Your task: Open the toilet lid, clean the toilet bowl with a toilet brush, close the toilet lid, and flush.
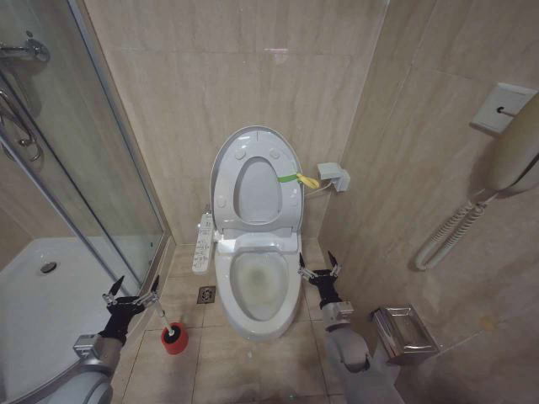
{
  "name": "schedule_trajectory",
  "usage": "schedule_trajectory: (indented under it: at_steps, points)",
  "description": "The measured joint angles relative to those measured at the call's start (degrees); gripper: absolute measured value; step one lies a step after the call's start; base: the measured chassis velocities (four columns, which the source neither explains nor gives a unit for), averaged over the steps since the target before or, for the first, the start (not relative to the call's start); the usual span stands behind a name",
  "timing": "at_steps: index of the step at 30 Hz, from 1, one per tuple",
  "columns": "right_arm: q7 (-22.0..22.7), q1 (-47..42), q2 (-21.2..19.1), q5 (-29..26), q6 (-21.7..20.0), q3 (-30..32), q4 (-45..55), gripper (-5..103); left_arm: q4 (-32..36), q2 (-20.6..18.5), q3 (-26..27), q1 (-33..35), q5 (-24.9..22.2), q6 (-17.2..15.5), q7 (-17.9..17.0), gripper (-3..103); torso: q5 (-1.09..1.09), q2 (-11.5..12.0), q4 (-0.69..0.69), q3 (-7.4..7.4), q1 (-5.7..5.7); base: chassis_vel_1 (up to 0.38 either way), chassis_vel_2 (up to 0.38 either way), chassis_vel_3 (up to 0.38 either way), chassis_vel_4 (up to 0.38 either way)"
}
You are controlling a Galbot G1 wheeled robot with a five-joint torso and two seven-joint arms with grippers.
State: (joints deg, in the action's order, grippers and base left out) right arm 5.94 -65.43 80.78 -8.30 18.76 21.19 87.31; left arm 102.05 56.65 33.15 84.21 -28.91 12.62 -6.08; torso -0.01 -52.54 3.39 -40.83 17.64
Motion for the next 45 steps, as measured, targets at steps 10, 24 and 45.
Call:
schedule_trajectory:
  at_steps: [10,24,45]
  points:
    - [0.00,0.00,0.00,0.00,0.00,0.00,0.00,100,-1.72,0.45,-0.57,-1.19,0.73,1.30,0.02,100,0.00,0.00,0.00,0.00,0.00,0.000,0.000,0.000,0.000]
    - [0.00,0.00,0.00,0.00,0.00,0.00,0.00,100,-6.85,1.48,-4.99,-8.10,0.70,2.88,0.10,100,0.01,0.00,0.00,-0.01,0.01,0.000,0.000,0.000,0.000]
    - [0.00,0.00,0.00,0.00,0.00,0.00,0.00,100,-9.97,3.48,-9.64,-11.19,1.90,3.30,-1.44,100,0.01,0.00,0.00,0.00,0.01,0.000,0.000,0.000,0.000]
